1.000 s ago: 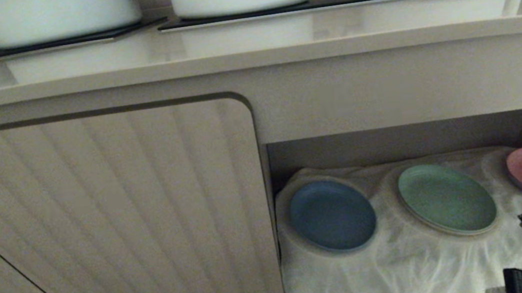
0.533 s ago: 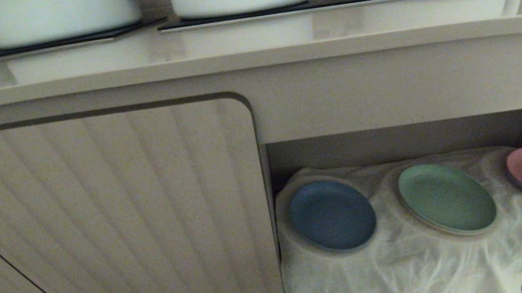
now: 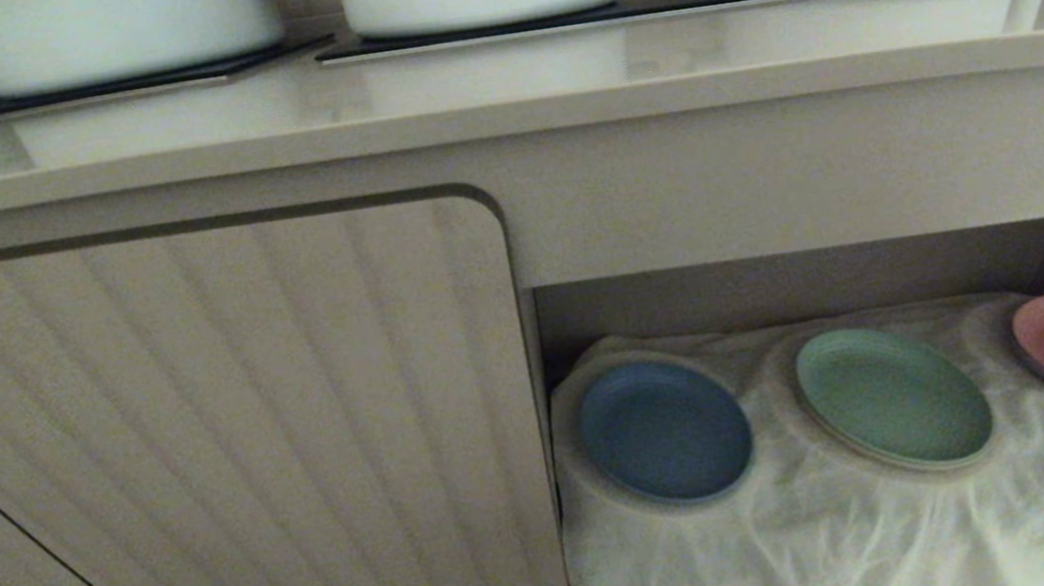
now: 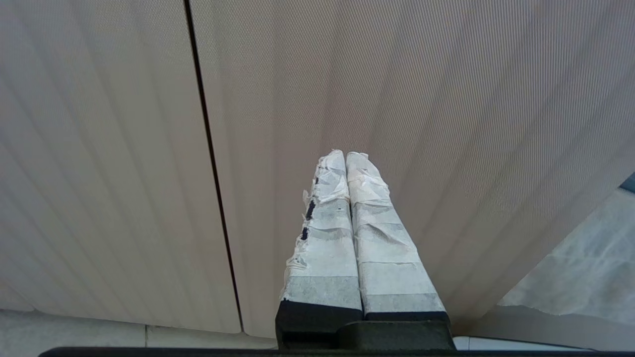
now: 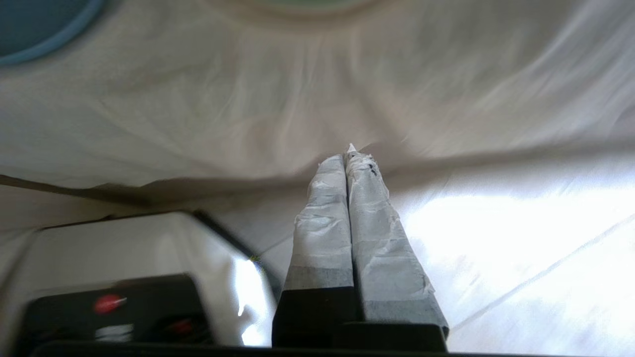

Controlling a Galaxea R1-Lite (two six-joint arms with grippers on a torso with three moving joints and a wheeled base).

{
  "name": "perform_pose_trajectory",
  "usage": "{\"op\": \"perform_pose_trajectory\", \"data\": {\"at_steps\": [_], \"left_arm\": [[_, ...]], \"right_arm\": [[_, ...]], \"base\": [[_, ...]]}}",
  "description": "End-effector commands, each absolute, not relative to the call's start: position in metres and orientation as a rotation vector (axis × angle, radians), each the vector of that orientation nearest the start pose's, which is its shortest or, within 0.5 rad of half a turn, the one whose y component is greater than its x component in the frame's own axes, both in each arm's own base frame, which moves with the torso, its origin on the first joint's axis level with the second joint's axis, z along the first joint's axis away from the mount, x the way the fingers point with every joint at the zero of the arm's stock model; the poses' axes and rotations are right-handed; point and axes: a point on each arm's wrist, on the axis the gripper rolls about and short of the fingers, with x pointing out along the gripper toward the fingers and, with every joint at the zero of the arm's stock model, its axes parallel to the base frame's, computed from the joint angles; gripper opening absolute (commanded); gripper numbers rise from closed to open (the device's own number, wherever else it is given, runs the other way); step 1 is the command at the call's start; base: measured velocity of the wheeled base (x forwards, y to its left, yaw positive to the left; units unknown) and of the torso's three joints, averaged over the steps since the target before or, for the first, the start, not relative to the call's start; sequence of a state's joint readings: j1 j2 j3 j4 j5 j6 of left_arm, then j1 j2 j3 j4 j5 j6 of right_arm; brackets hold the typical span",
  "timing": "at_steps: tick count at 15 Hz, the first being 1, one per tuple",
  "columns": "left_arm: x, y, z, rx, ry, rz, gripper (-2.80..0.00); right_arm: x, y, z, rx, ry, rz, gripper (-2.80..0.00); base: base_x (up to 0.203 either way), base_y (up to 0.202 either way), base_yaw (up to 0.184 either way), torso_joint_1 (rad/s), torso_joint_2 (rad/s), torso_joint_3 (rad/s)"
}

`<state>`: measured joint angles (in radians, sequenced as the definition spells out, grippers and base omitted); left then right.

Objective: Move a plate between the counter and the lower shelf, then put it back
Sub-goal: Pick up the plate in the cupboard

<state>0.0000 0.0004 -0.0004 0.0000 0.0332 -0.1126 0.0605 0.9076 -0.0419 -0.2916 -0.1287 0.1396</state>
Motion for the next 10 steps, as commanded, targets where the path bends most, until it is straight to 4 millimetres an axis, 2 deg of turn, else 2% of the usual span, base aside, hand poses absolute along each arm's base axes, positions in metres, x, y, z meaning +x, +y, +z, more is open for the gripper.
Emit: {"op": "perform_pose_trajectory", "data": {"at_steps": [1, 6, 10], "left_arm": [[-0.023, 0.001, 0.075, -0.114, -0.002, 0.034, -2.8], [-0.023, 0.001, 0.075, -0.114, -0.002, 0.034, -2.8], [-0.023, 0.001, 0.075, -0.114, -0.002, 0.034, -2.8]], "right_arm": [[0.052, 0.0, 0.101, 0.043, 0.409, -0.092, -2.8], [0.018, -0.002, 0.109, -0.022, 0.111, -0.097, -2.8], [-0.004, -0.002, 0.107, -0.029, -0.062, -0.108, -2.8]], "base": [[0.0, 0.0, 0.0, 0.0, 0.0, 0.0], [0.0, 0.0, 0.0, 0.0, 0.0, 0.0], [0.0, 0.0, 0.0, 0.0, 0.0, 0.0]]}}
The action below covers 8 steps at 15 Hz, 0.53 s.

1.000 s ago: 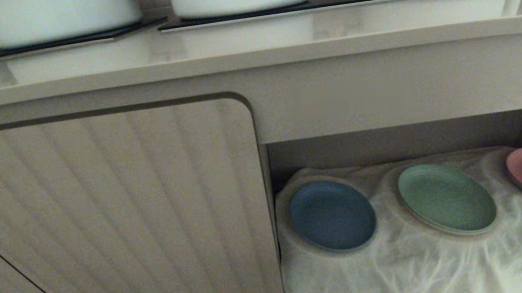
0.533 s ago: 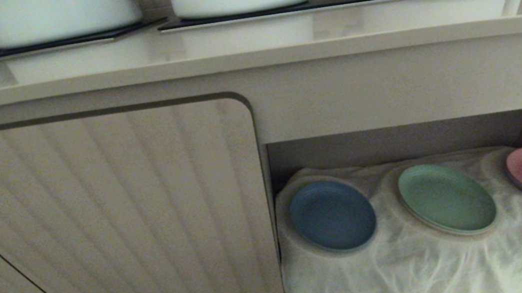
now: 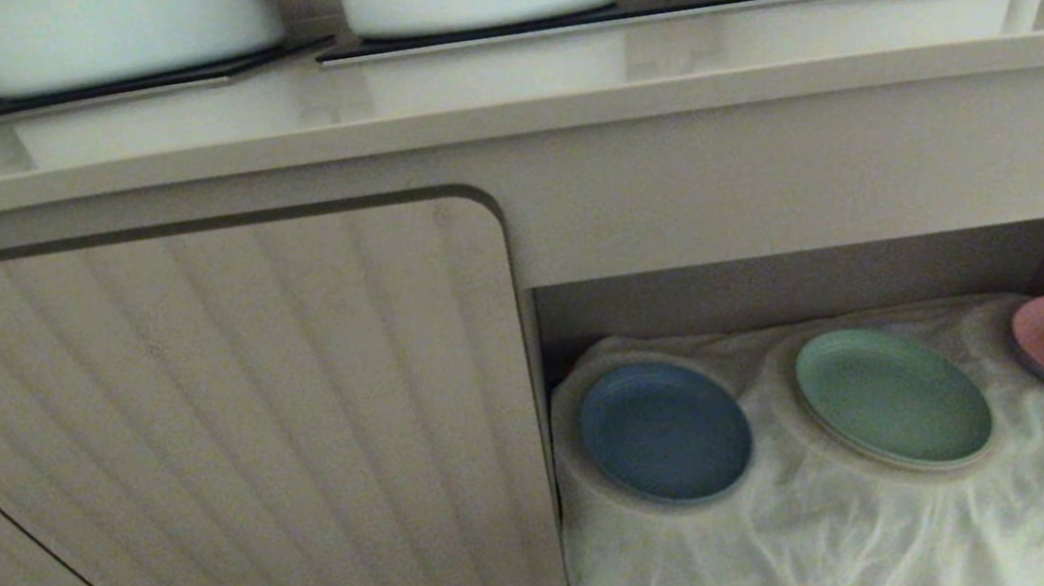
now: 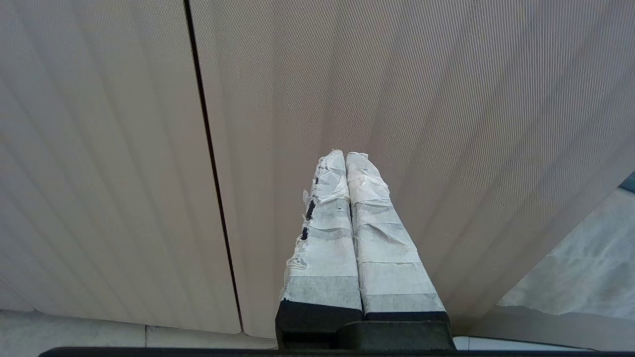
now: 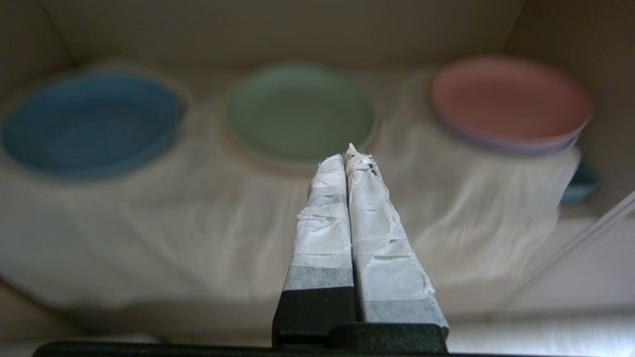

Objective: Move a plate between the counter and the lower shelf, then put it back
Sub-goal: Pick up the plate in the cupboard

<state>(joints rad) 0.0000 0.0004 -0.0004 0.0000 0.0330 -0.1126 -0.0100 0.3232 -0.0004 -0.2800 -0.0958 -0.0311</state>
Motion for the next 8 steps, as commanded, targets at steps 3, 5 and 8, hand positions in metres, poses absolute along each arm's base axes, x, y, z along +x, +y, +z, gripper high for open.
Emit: {"op": "perform_pose_trajectory", "data": {"at_steps": [3, 5, 8], "left_arm": [[-0.023, 0.001, 0.075, -0.114, -0.002, 0.034, -2.8], [-0.023, 0.001, 0.076, -0.114, -0.003, 0.034, -2.8], [-0.023, 0.001, 0.075, -0.114, -0.002, 0.034, -2.8]], "right_arm": [[-0.018, -0.001, 0.098, -0.037, -0.134, -0.054, -2.8], [-0.024, 0.0, 0.092, -0.045, -0.164, -0.009, -2.8], [-0.024, 0.0, 0.091, -0.042, -0.15, -0.005, -2.8]], "base": [[0.0, 0.0, 0.0, 0.0, 0.0, 0.0], [0.0, 0.0, 0.0, 0.0, 0.0, 0.0], [0.0, 0.0, 0.0, 0.0, 0.0, 0.0]]}}
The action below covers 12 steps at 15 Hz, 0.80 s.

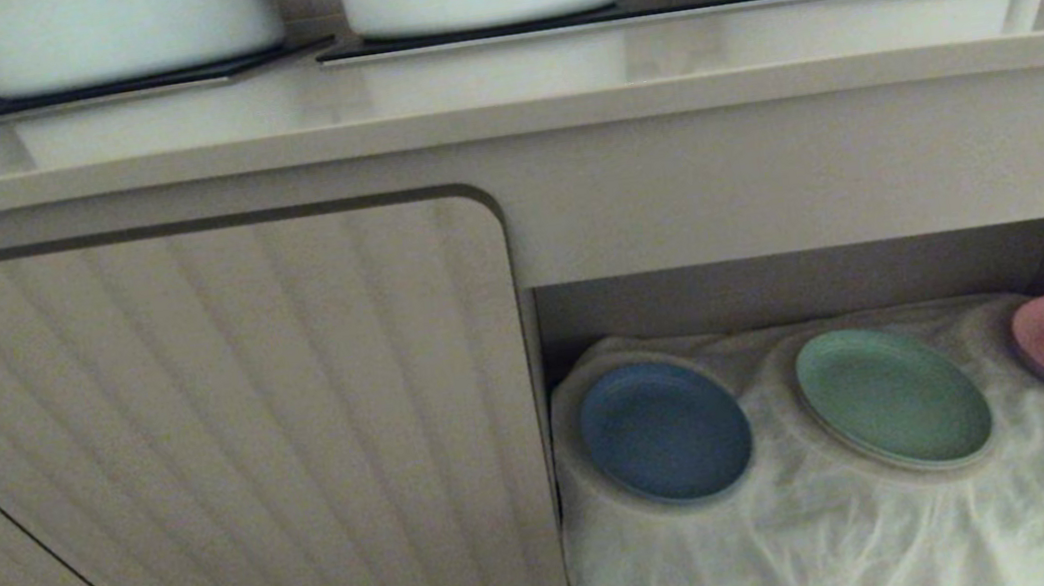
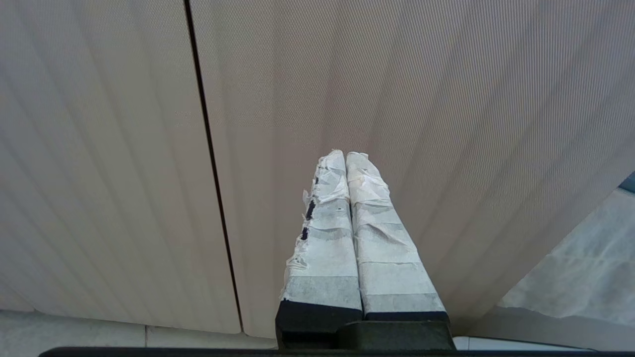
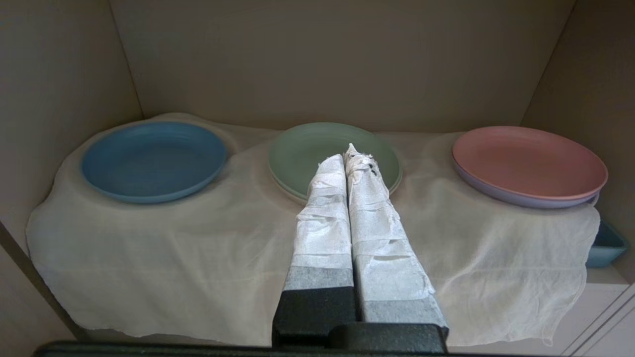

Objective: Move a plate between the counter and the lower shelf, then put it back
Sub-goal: Pick up the plate in the cupboard

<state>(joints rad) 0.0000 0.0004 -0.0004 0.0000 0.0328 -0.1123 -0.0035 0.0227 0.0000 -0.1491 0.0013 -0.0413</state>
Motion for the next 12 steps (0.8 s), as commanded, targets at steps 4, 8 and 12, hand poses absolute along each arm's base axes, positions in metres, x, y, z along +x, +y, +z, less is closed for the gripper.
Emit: {"op": "perform_pose_trajectory", "data": {"at_steps": [4, 8, 12], "left_arm": [[-0.0229, 0.0008, 0.0759, -0.114, -0.003, 0.034, -2.8], [-0.0229, 0.0008, 0.0759, -0.114, -0.003, 0.034, -2.8], [-0.0228, 0.0008, 0.0755, -0.114, -0.002, 0.034, -2.8]], "right_arm": [[-0.0239, 0.0002, 0.0902, -0.041, -0.144, 0.002, -2.8], [-0.0239, 0.0002, 0.0905, -0.041, -0.147, 0.002, -2.8], [-0.0238, 0.0003, 0.0901, -0.039, -0.143, 0.003, -2.8]], "base": [[0.0, 0.0, 0.0, 0.0, 0.0, 0.0], [0.0, 0.0, 0.0, 0.0, 0.0, 0.0], [0.0, 0.0, 0.0, 0.0, 0.0, 0.0]]}}
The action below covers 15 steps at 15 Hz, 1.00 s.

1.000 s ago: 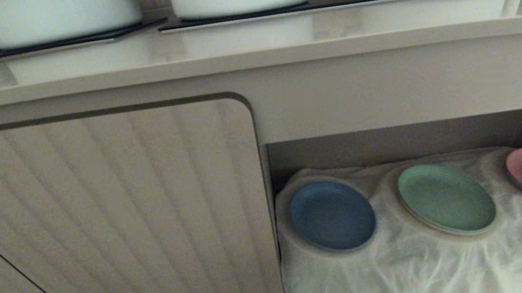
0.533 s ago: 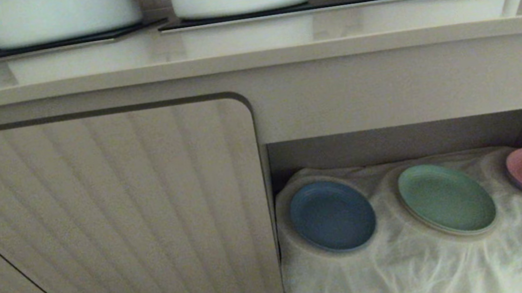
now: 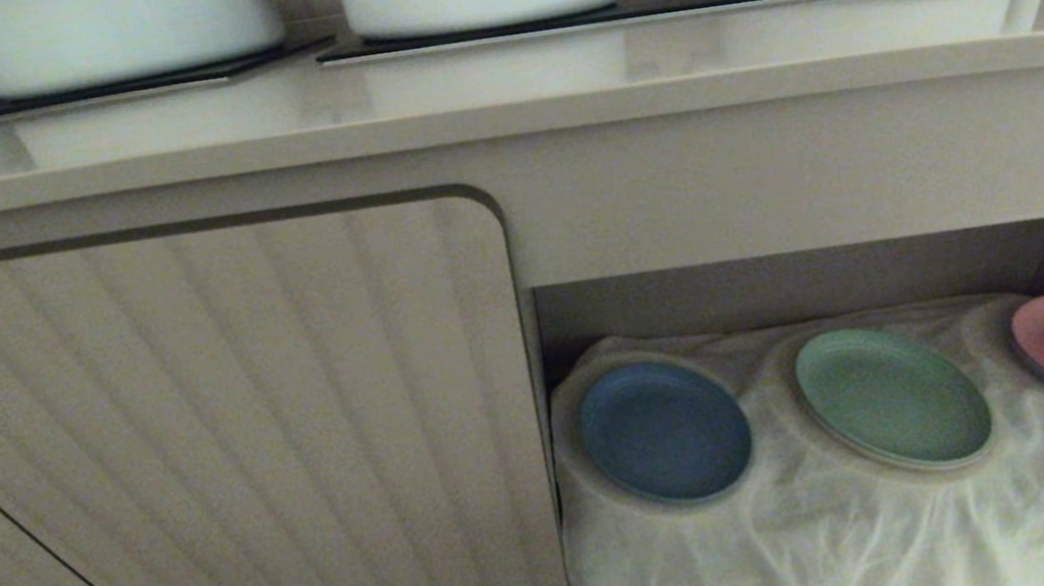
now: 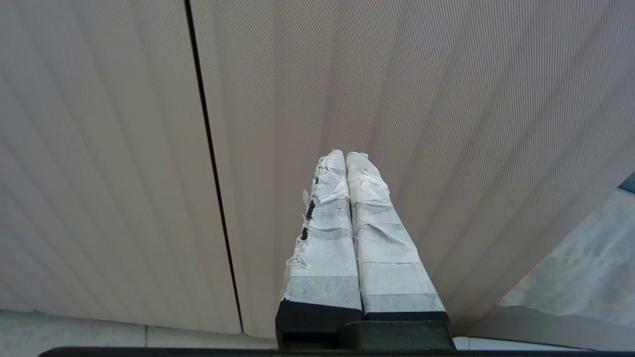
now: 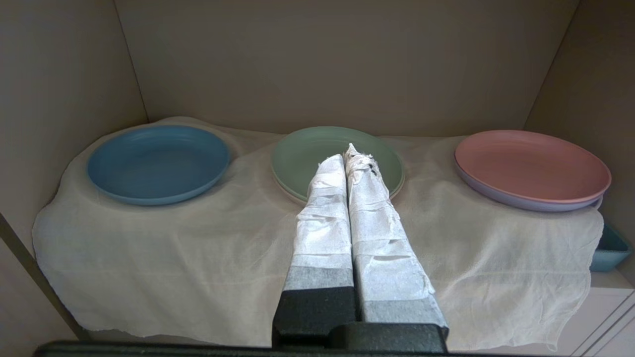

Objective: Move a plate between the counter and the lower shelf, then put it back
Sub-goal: Pick up the plate in the cupboard

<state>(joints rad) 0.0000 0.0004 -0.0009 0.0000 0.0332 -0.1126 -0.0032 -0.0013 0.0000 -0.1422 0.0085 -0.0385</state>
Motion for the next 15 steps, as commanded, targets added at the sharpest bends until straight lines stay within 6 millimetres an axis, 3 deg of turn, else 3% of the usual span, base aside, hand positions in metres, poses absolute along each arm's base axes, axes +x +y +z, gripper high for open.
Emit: {"op": "perform_pose_trajectory", "data": {"at_steps": [1, 11, 15], "left_arm": [[-0.023, 0.001, 0.075, -0.114, -0.002, 0.034, -2.8], [-0.023, 0.001, 0.076, -0.114, -0.003, 0.034, -2.8], [-0.023, 0.001, 0.076, -0.114, -0.003, 0.034, -2.8]], "right_arm": [[-0.024, 0.0, 0.09, -0.041, -0.145, 0.002, -2.8], [-0.024, 0.002, 0.092, -0.051, -0.138, 0.073, -2.8], [-0.022, 0.002, 0.118, -0.052, -0.128, 0.098, -2.8]], "base": [[0.0, 0.0, 0.0, 0.0, 0.0, 0.0], [0.0, 0.0, 0.0, 0.0, 0.0, 0.0], [0.0, 0.0, 0.0, 0.0, 0.0, 0.0]]}}
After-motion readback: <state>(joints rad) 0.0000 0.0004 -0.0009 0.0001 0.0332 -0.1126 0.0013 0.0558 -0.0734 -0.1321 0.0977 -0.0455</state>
